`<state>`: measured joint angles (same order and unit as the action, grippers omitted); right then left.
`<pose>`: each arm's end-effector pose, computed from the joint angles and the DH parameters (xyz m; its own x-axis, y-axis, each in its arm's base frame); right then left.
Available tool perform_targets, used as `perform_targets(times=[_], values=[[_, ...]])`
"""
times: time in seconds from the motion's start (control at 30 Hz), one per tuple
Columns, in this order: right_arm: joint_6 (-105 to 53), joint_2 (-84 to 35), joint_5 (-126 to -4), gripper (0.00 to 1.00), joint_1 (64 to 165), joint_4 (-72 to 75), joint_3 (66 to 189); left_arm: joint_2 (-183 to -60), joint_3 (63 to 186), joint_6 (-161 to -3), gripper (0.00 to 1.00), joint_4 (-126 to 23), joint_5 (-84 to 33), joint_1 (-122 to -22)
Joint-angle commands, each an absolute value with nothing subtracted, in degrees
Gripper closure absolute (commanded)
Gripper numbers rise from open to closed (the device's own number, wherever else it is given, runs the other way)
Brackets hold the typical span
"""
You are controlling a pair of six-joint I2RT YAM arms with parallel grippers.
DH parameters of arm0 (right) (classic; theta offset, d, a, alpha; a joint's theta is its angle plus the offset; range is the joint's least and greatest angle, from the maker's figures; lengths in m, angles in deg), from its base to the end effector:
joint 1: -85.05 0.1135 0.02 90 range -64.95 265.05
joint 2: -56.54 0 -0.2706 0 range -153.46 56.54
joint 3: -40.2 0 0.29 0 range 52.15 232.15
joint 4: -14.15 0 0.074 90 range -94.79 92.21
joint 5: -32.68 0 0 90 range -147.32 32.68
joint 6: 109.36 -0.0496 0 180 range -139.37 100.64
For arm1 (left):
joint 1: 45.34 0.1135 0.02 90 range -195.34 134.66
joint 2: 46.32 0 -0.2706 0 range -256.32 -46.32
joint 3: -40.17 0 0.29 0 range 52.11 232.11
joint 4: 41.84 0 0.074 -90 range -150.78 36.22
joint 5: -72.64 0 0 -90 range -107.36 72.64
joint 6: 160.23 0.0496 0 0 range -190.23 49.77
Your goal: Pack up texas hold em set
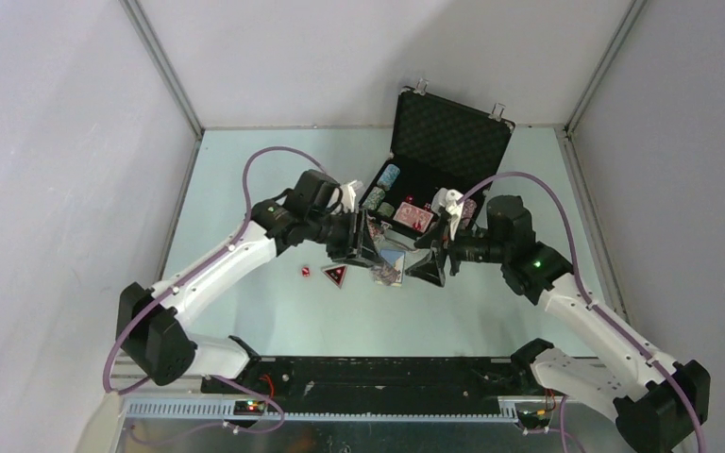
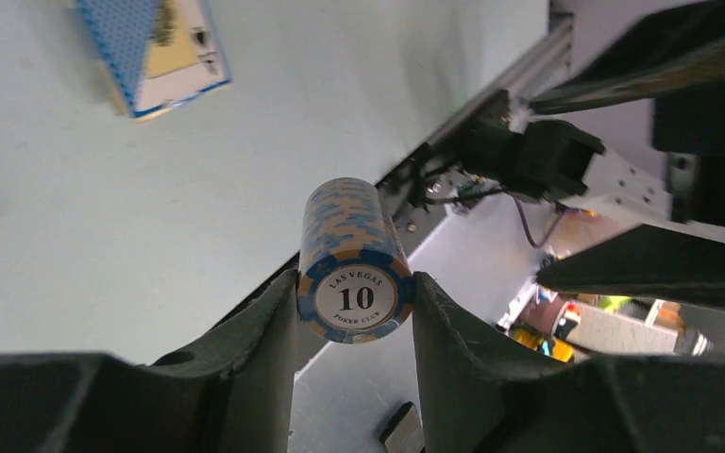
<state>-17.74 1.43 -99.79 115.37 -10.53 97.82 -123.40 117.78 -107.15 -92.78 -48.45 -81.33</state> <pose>0.2052 0.1588 0.3064 -0.2998 -0.1995 -0.9329 -0.9210 0.3156 0.2285 0.2469 -0.2110 0.2902 -0.9607 0.0620 -0.2705 0.2406 0.6714 -0.7010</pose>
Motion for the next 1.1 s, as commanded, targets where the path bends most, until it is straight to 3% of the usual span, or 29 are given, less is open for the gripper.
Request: perform_targets(times=[0.0, 1.07], values=[[-15.3, 2.0, -106.2, 0.27, 115.9, -8.6, 97.2, -122.0, 122.1, -109.5, 0.85, -86.9, -56.6, -83.5], [-11.0, 0.3, -99.4, 0.42, 120.9, -8.7, 97.2, -123.4, 124.3, -114.5, 0.84, -78.4, -62.0, -86.5]])
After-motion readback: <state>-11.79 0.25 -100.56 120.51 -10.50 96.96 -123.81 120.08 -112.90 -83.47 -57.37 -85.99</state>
